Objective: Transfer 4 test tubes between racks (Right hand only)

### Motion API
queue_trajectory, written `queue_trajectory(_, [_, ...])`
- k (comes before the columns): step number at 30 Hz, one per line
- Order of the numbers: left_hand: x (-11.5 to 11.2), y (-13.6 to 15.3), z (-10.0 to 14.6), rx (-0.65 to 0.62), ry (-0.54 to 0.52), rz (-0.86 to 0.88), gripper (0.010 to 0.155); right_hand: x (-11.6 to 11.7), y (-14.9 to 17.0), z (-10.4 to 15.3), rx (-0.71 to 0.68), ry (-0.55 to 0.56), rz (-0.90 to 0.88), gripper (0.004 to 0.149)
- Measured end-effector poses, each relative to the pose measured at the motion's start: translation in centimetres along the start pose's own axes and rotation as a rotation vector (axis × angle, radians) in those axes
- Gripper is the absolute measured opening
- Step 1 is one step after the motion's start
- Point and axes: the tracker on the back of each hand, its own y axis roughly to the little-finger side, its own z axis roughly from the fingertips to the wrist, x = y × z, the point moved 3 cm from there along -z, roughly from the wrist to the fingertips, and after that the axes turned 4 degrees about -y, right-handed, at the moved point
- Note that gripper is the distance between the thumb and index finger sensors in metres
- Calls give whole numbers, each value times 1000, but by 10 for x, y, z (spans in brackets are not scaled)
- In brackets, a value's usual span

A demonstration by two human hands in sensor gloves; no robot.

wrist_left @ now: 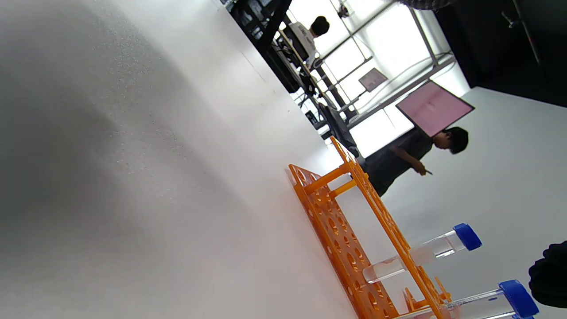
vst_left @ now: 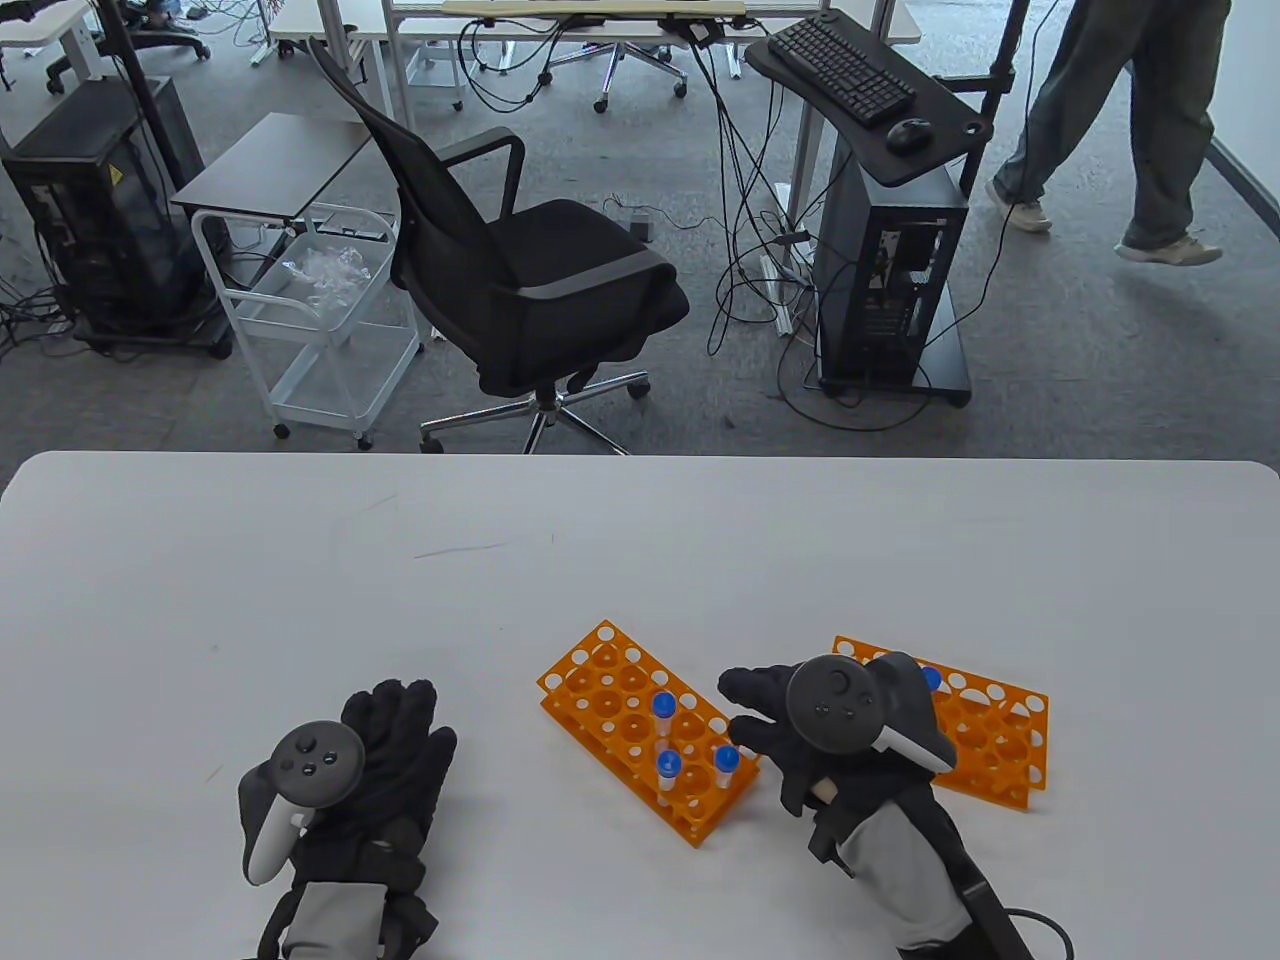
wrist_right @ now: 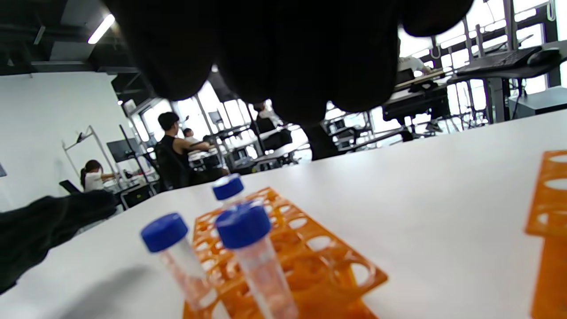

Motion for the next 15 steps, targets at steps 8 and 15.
queue_trajectory(8, [0,0,0,0,0,4,69,18,-5,-6,-16,-90,17,53])
queue_trajectory(15, [0,0,0,0,0,3,69,33,-6,-11,-16,-161,37,53])
